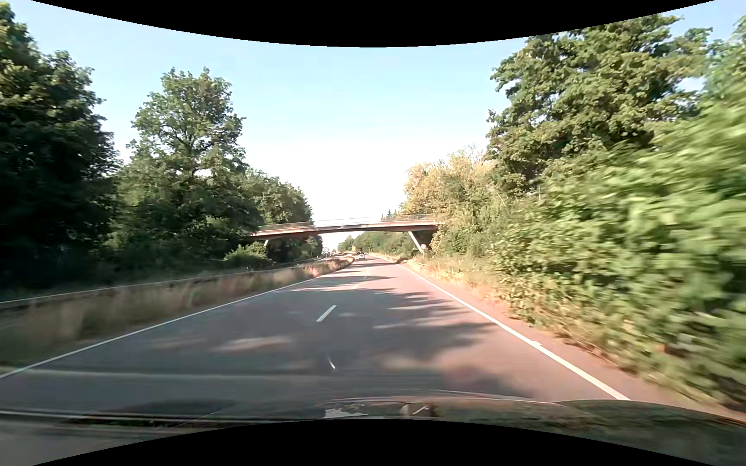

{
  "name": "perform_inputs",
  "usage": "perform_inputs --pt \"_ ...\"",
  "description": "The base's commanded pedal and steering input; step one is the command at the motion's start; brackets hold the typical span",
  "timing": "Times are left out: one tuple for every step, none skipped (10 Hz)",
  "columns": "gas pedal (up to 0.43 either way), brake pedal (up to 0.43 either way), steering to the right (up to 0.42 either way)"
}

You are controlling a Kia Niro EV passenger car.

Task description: Follow the waypoints while adhering to traffic rules and regulations

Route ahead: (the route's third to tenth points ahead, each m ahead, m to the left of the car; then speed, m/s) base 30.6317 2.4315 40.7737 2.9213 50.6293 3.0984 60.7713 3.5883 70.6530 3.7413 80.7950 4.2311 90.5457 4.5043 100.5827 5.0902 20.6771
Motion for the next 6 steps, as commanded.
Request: perform_inputs --pt "0.169 0.0 -0.001" --pt "0.169 0.0 -0.001" --pt "0.169 0.0 -0.001" --pt "0.169 0.0 -0.001" --pt "0.169 0.0 -0.001" --pt "0.169 0.0 -0.001"
